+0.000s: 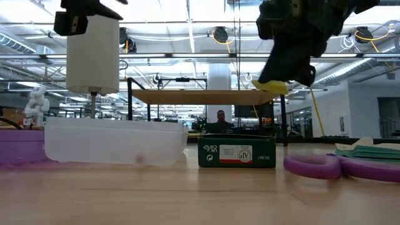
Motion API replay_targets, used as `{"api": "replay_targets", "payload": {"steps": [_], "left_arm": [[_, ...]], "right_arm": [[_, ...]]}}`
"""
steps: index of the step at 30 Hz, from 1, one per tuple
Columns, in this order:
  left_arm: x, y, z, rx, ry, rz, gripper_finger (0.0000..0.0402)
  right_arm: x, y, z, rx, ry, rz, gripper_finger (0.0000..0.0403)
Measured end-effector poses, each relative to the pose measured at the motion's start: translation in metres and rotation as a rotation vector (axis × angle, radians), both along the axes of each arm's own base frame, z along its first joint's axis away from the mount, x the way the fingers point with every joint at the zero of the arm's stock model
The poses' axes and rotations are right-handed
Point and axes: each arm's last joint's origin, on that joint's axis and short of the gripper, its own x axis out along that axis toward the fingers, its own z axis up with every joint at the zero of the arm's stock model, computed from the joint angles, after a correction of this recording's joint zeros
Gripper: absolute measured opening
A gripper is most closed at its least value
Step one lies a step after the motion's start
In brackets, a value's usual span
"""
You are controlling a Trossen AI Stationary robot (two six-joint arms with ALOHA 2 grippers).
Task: Pack school essentials
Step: Put the yellow eraser into the violet supply box
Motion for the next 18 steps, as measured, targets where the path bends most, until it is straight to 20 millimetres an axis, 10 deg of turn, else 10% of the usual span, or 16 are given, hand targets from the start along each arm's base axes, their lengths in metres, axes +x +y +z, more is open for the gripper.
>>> {"api": "replay_targets", "payload": {"steps": [18], "left_arm": [[0.074, 0.016, -0.018, -0.702, -0.112, 0.123, 0.0349]], "right_arm": [[0.022, -0.006, 0.025, 0.014, -0.325, 0.014, 0.0063]]}}
